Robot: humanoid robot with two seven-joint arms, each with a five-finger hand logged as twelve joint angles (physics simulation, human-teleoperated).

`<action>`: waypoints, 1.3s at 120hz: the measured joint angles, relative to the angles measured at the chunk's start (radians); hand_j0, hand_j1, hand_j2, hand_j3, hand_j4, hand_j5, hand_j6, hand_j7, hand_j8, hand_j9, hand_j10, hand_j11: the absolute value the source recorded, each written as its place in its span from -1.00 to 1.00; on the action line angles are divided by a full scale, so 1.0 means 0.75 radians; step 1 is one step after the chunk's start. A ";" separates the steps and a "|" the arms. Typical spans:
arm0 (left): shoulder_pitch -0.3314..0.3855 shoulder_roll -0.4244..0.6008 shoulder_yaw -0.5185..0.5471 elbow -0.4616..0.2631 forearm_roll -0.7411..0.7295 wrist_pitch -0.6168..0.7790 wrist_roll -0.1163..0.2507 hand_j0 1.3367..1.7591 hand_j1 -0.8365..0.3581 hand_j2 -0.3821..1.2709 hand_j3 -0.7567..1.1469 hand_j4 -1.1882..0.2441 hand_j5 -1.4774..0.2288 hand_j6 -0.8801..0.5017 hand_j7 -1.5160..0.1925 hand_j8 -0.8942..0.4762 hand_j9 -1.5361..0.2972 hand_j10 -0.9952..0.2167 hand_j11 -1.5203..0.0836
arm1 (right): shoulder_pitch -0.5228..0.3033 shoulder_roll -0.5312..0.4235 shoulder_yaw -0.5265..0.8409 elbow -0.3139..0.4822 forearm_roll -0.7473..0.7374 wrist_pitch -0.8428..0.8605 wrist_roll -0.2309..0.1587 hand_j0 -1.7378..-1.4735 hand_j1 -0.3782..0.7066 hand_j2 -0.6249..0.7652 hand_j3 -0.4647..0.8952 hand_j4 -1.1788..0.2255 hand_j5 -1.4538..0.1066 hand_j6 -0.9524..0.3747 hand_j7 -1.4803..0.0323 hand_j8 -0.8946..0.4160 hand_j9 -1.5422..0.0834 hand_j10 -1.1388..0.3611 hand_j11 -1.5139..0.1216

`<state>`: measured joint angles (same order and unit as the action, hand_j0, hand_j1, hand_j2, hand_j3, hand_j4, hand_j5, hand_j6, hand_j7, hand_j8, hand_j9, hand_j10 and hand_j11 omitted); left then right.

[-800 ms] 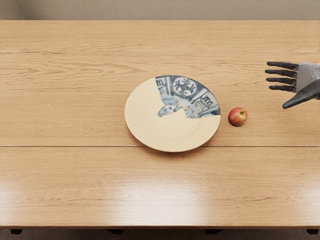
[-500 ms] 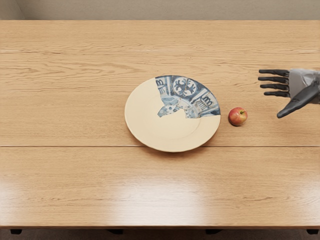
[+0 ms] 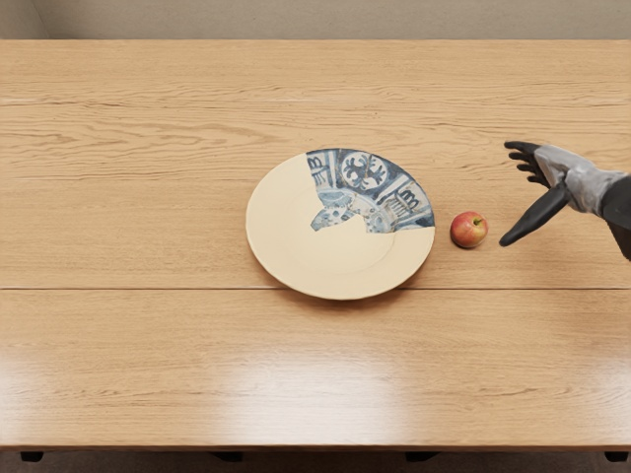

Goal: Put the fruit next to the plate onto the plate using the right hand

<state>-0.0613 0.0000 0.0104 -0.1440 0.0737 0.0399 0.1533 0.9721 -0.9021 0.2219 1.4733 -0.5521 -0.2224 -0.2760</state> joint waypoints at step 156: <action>0.000 0.000 0.000 0.000 0.000 0.000 0.000 0.52 0.50 -0.48 -0.20 0.32 0.37 -0.07 0.41 -0.04 0.34 0.25 0.51 | 0.017 0.361 -0.197 -0.115 -0.191 -0.425 -0.268 -0.38 0.19 0.09 -0.32 -0.16 -0.10 -0.21 -0.07 -0.12 -0.15 0.38 -0.45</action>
<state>-0.0614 0.0000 0.0103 -0.1441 0.0738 0.0399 0.1533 0.9847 -0.6317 0.0744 1.3870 -0.6956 -0.5412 -0.4773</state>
